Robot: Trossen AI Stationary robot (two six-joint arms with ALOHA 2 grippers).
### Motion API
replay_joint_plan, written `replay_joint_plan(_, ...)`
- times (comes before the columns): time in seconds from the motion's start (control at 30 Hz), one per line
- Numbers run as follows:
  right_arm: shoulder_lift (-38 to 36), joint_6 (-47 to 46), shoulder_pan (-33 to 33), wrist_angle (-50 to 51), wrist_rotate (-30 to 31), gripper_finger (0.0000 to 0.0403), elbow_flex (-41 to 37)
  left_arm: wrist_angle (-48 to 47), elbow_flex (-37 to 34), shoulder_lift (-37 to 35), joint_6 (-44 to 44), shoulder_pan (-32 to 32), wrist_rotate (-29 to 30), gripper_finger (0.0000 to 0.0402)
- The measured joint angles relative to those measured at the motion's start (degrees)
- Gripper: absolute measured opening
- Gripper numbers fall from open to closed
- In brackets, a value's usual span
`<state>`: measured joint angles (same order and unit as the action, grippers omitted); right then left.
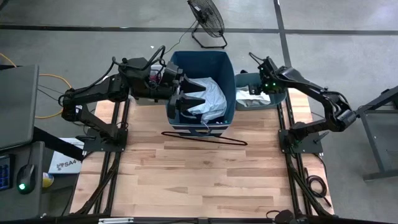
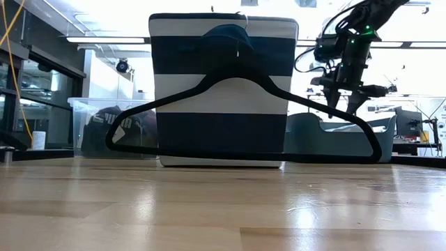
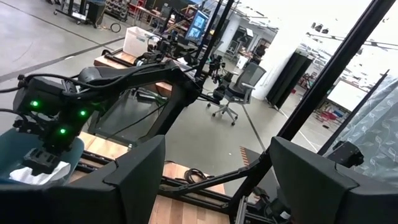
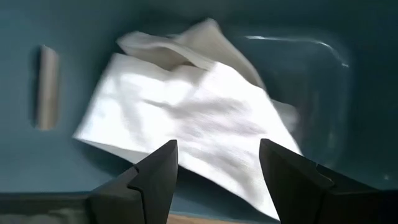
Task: Pick & Place Cloths
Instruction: Put the white sock into the green bin, then return to Home Position
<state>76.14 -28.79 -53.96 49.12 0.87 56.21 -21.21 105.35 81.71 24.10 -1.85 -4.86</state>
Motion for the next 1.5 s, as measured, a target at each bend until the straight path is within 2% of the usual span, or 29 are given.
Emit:
replay_joint_plan(0.33,1.3,-3.8,2.6,-0.3,6.1,0.0217,0.0,0.0,0.0,0.0,0.0,0.0,0.0,0.0285)
replay_joint_plan(0.53,2.9,-7.0,2.6,-9.0,2.7,0.0217,-7.7,-0.8,0.0,0.0,0.0,0.0,0.0,0.0285)
replay_joint_plan(0.67,2.9,-8.4,2.6,-14.5,4.2,0.0217,-12.8,-3.4,0.0,-0.6,-0.2,0.0,1.8,0.0285)
replay_joint_plan(0.87,2.7,-4.4,1.9,-17.2,4.8,0.0217,-13.4,-5.8,0.0,-2.6,-1.9,0.0,2.9,0.0285)
replay_joint_plan(1.07,-0.4,-3.7,0.5,-19.6,4.7,0.0217,-13.4,-10.9,-0.1,-5.8,-5.8,0.0,4.6,0.0285)
replay_joint_plan(1.27,-5.3,0.4,0.6,-22.2,4.5,0.0217,-13.4,-17.4,0.0,-9.4,-7.4,0.1,13.3,0.0285)
replay_joint_plan(1.33,-7.1,1.9,0.7,-23.1,3.7,0.0217,-13.4,-18.8,-0.5,-10.0,-7.4,0.1,14.2,0.0285)
replay_joint_plan(1.5,-13.4,-0.8,0.7,-21.6,2.1,0.0217,-13.4,-19.2,-4.8,-12.8,-8.8,1.3,15.5,0.0285)
